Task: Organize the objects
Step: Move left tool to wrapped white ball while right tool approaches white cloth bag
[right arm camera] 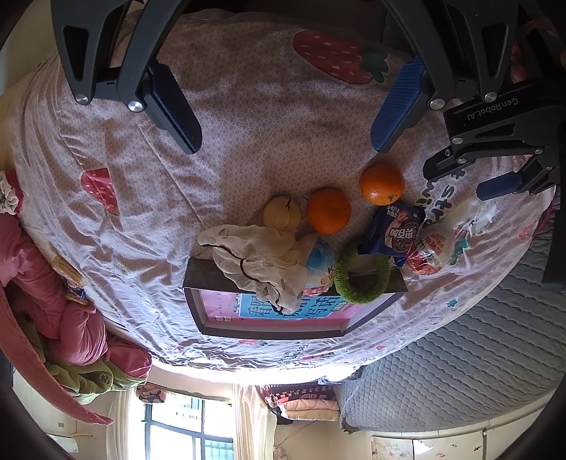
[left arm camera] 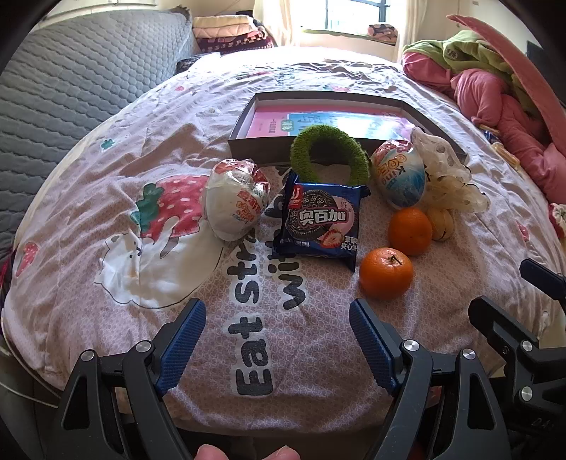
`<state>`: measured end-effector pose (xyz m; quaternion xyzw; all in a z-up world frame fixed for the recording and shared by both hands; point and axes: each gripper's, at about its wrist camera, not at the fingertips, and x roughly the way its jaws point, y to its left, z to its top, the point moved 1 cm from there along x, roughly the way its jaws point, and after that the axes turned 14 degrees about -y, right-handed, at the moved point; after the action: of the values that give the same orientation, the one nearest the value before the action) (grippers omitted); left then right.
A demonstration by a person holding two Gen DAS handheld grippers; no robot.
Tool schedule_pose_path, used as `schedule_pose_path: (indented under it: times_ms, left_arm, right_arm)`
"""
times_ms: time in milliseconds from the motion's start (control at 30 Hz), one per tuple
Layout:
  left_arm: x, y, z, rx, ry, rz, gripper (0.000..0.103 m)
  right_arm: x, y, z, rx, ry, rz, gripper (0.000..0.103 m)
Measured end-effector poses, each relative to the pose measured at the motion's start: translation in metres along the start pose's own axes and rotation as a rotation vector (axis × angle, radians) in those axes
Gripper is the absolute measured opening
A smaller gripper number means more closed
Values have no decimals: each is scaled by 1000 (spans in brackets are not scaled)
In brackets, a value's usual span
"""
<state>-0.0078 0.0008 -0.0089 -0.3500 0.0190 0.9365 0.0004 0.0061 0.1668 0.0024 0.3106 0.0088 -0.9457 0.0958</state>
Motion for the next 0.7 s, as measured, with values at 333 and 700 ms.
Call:
schedule_pose_path:
  times_ms: [333,700]
  left_arm:
    - [1,1,0,-4,9,-5,84]
    - [3,8,4,-41,11,-32,84]
  right_arm:
    - [1,0,1,1,-2,7,96]
    - [5,3,4,-7,-10,13,96]
